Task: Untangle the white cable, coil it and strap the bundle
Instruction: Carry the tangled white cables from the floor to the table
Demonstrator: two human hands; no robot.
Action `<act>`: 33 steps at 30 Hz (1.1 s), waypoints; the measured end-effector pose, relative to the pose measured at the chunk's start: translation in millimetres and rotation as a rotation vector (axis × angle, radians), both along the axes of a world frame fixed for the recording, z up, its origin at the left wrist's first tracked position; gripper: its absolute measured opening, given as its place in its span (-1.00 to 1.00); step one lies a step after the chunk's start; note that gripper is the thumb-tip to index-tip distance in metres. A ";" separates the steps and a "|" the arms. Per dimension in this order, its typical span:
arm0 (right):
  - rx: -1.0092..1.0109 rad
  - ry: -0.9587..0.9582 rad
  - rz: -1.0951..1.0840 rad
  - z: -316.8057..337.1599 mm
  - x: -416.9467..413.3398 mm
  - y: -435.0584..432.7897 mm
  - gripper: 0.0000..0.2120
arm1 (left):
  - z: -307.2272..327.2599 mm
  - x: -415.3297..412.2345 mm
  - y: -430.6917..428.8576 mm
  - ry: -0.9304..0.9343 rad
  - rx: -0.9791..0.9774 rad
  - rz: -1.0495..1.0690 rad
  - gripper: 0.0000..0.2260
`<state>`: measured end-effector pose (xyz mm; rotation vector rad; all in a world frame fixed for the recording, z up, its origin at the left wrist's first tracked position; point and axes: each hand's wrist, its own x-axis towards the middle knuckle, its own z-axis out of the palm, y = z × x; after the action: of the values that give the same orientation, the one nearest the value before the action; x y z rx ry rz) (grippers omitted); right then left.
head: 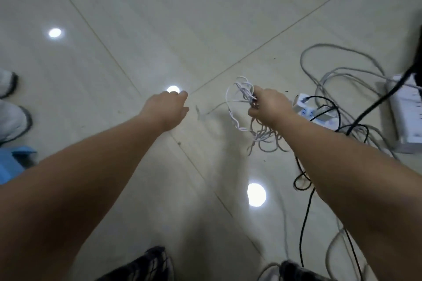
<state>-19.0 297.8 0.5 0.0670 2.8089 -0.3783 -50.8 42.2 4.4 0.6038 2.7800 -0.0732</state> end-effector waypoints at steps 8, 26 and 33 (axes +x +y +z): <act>-0.039 0.034 -0.062 139.1 14.7 -29.1 -0.70 | 147.6 16.4 9.4 -0.010 -0.013 -0.012 -0.64; -0.108 0.215 -0.089 627.8 30.1 -48.9 -0.72 | 641.2 44.0 12.4 0.152 0.036 0.082 -0.64; -0.091 0.264 -0.121 717.4 53.2 -35.8 -0.72 | 726.8 63.8 17.2 0.198 0.088 0.078 -0.63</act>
<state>34.2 262.0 718.0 0.1792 3.0505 -0.5822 13.0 59.4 731.2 0.5341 3.0090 0.0063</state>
